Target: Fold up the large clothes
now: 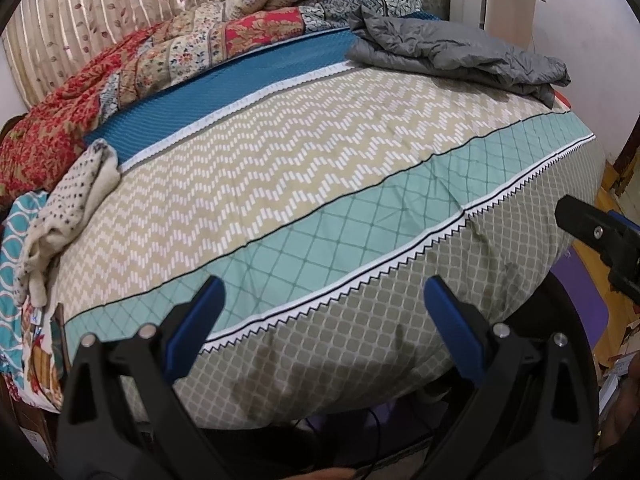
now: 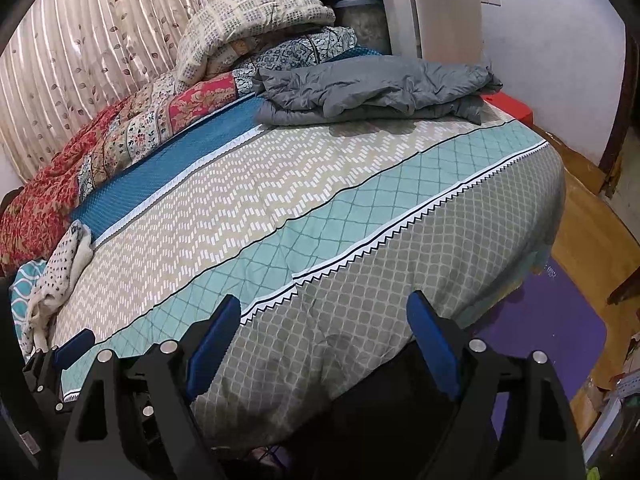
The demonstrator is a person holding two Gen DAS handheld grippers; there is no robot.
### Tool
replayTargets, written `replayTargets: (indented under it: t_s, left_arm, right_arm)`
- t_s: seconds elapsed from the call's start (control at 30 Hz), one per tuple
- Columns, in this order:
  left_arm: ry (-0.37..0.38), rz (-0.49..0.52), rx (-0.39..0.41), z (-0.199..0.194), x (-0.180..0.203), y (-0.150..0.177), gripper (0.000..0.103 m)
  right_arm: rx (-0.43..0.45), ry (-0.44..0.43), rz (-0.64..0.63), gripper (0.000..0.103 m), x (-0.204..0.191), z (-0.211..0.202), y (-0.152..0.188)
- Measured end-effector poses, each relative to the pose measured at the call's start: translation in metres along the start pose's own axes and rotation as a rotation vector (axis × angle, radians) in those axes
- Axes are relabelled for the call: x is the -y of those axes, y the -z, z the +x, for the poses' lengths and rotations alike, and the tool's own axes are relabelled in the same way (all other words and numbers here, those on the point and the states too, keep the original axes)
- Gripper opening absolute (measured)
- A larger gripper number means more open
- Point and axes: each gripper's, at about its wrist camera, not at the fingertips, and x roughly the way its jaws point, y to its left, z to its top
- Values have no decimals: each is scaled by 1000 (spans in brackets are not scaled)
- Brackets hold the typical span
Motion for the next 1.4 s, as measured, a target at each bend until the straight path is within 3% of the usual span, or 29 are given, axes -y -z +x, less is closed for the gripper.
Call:
replayTargets:
  t_s: [0.5, 0.83, 1.03, 1.4]
  left_arm:
    - [1, -4, 6, -2, 0, 0, 96]
    - [20, -26, 45, -16, -5, -6, 96]
    - [-7, -11, 64, -22, -3, -9, 96]
    - [-29, -28, 65, -30, -10, -15, 96]
  right_arm:
    - [-9, -5, -4, 41, 2, 2, -2]
    - [72, 11, -30, 41, -1, -14, -9]
    - [137, 5, -32, 41, -1, -29, -15]
    - [138, 26, -53, 40, -7, -33, -28]
